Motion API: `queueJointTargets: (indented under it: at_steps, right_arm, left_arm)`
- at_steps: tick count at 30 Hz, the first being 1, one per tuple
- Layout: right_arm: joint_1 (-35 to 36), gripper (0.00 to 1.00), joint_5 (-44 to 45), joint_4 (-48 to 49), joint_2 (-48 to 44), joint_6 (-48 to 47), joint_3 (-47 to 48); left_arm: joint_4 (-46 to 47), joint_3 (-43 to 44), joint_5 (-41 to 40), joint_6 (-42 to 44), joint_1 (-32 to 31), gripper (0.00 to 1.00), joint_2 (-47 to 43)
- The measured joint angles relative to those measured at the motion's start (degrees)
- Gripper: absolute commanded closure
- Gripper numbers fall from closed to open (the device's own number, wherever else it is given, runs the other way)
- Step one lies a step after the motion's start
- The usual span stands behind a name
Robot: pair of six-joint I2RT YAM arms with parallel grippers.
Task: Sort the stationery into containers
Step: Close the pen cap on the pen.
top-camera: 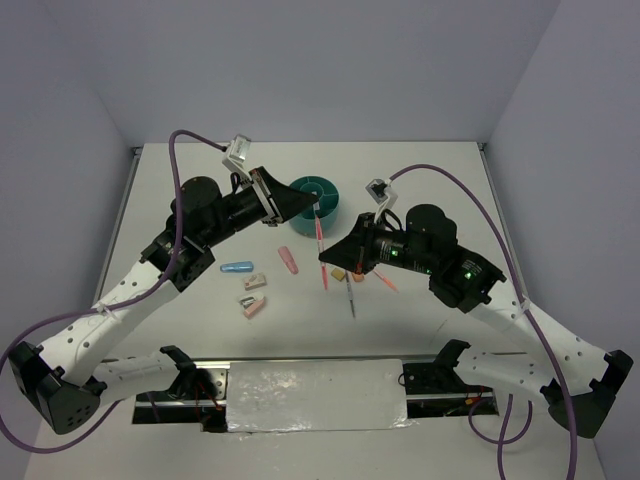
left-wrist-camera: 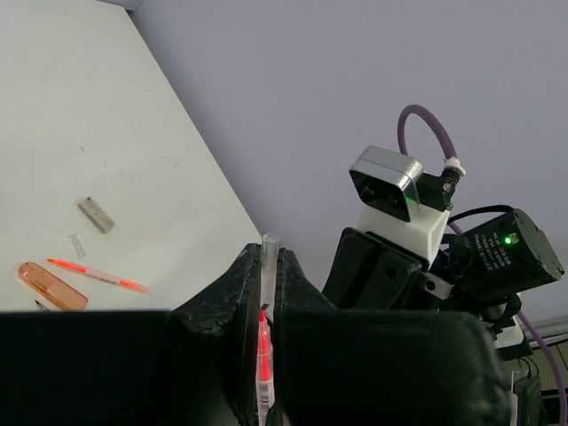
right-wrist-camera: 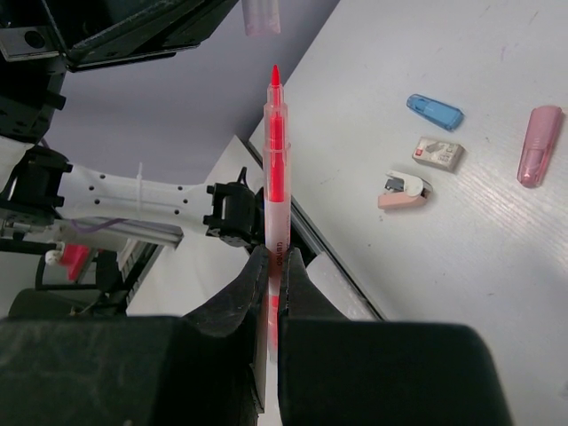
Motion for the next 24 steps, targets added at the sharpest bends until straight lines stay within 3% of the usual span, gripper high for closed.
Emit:
queueJointTargets:
  at_steps: [24]
  right_arm:
    - [0.0, 1.0, 1.03, -1.16, 0.02, -0.02, 0.42]
  left_arm:
    - [-0.11, -0.15, 1.86, 0.57, 0.0, 1.0, 0.0]
